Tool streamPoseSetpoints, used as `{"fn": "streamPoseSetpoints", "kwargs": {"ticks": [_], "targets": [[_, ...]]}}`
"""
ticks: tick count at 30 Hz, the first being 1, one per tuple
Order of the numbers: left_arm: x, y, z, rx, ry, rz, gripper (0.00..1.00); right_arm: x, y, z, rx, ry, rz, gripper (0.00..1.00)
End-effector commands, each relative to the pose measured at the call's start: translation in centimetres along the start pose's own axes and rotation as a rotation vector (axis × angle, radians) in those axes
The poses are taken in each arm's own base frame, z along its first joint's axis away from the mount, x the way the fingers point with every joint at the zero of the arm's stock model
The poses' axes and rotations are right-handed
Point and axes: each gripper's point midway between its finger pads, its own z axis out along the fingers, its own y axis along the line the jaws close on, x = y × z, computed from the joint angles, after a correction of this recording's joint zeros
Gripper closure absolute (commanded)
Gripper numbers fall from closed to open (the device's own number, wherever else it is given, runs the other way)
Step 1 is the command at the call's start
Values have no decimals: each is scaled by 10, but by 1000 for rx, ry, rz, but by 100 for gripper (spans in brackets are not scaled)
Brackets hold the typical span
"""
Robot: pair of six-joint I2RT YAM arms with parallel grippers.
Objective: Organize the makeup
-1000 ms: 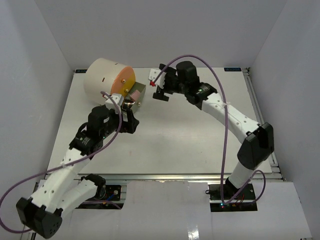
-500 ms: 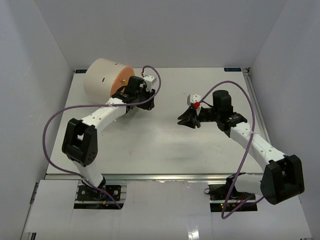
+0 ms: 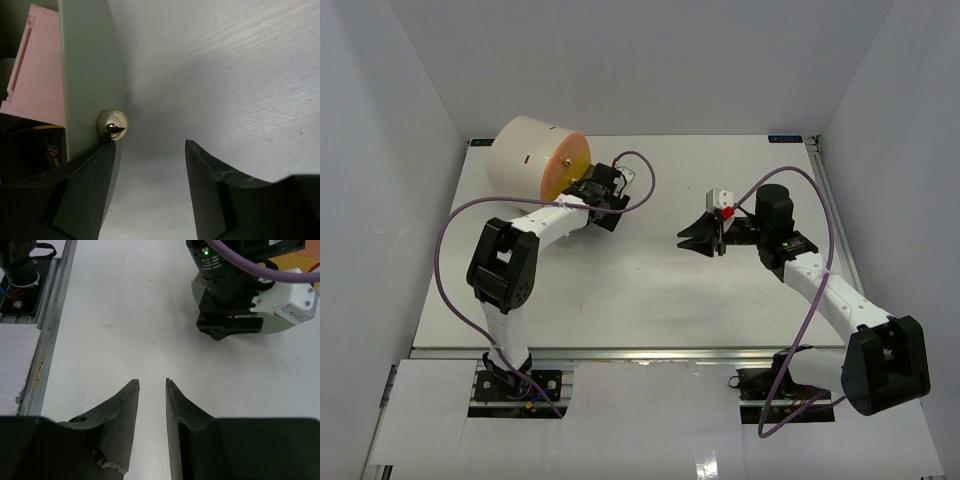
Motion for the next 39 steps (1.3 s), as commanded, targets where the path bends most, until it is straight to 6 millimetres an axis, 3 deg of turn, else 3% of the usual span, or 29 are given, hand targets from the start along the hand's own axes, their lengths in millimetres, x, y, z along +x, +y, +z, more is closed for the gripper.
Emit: {"fn": "streamPoseSetpoints", "kwargs": {"ticks": [1, 13, 18, 22, 27, 30, 34, 39], "targets": [[-26, 38, -4, -208, -58, 19, 23, -8, 1, -1, -17, -40, -33, 65], [-49, 62, -1, -309, -93, 27, 3, -5, -6, -11, 21, -46, -23, 64], [-52, 76, 0, -340, -94, 13, 2, -4, -9, -15, 35, -46, -20, 64], [-68, 72, -18, -298, -153, -10, 2, -2, -10, -16, 37, -45, -13, 64], [-97, 39, -59, -129, -299, -50, 3, -1, -10, -16, 35, -46, -12, 64], [-93, 16, -65, -19, -330, -65, 11, 1, -10, -17, 35, -45, -7, 64], [-68, 13, -45, -44, -279, -75, 46, 2, -13, -19, 44, -43, -5, 63], [-43, 23, -6, -157, -171, -32, 47, 1, -15, -22, 57, -46, -9, 63]]}}
